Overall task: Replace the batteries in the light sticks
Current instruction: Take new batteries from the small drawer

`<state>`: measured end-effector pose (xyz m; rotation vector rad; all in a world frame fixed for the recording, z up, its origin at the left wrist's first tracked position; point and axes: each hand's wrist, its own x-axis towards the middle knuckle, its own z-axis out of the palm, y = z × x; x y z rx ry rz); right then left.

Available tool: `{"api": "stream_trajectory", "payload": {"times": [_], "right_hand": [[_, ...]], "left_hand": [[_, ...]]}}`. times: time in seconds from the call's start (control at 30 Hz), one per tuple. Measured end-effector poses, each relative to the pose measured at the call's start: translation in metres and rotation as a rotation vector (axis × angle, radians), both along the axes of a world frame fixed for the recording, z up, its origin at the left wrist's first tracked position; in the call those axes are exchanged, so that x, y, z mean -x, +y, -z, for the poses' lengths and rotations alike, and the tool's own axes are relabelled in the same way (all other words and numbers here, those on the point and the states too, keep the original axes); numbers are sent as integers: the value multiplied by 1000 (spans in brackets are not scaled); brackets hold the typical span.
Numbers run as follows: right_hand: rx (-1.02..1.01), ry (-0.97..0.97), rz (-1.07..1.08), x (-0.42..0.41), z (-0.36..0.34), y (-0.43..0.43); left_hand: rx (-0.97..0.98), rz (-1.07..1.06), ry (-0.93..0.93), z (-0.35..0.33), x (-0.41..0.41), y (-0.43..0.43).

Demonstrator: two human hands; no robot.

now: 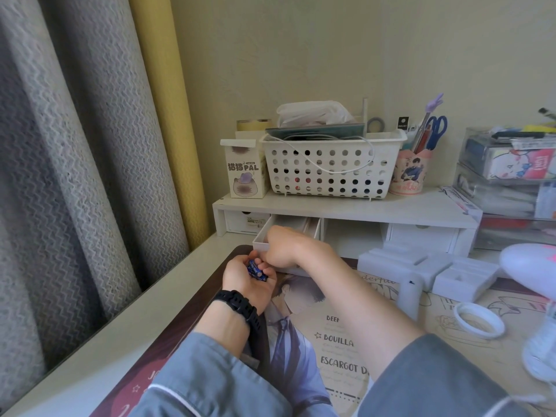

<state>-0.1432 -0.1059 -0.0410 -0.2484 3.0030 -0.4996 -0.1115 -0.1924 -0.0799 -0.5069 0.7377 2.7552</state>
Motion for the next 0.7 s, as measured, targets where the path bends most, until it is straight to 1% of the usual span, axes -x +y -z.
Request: {"api": "stream_trajectory", "payload": {"times": [0.2, 0.4, 0.5, 0.53, 0.6, 0.63, 0.7], "right_hand": [[151, 18, -43, 1, -6, 6], [274, 126, -79, 1, -8, 10], [386, 193, -79, -2, -19, 11], [383, 223, -83, -3, -24, 12], [277, 250, -116, -7, -37, 12], [199, 223, -146, -10, -42, 11], [27, 108, -193, -15, -44, 6]], "left_hand": [[-19, -7, -7, -1, 0, 0], [-60, -31, 3, -2, -2, -1], [-74, -43, 22, -4, -3, -2], [-83, -48, 29, -4, -3, -1], [-114, -60, 44, -5, -3, -1], [-130, -60, 53, -4, -3, -2], [-150, -52, 78, -4, -4, -2]]}}
